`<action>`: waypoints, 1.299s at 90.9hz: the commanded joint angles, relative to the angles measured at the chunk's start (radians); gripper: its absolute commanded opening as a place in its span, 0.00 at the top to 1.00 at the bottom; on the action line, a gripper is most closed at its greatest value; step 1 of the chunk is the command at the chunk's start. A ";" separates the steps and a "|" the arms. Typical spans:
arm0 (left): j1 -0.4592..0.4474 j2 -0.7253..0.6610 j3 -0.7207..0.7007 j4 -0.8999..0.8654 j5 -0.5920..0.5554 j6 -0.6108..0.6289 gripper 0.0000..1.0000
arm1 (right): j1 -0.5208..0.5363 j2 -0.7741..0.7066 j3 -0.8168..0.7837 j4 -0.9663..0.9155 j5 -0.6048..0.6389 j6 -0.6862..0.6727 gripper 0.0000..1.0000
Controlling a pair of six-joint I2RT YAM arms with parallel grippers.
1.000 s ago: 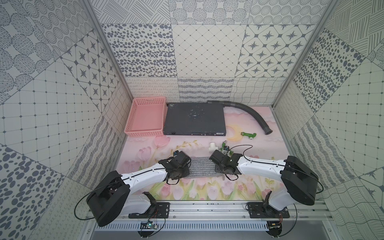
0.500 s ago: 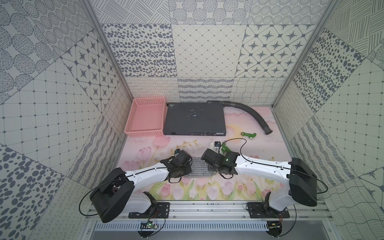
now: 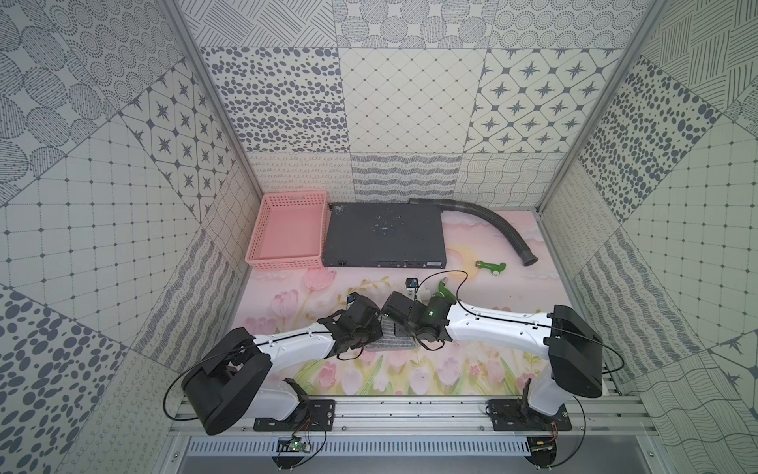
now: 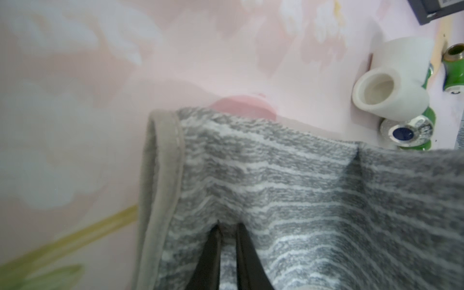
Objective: Fold the square dishcloth
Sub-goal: Fold the cleaning item at the center of the board.
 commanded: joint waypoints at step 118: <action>0.063 0.026 -0.055 0.007 0.200 -0.068 0.85 | -0.030 -0.057 -0.067 0.112 -0.059 0.018 1.00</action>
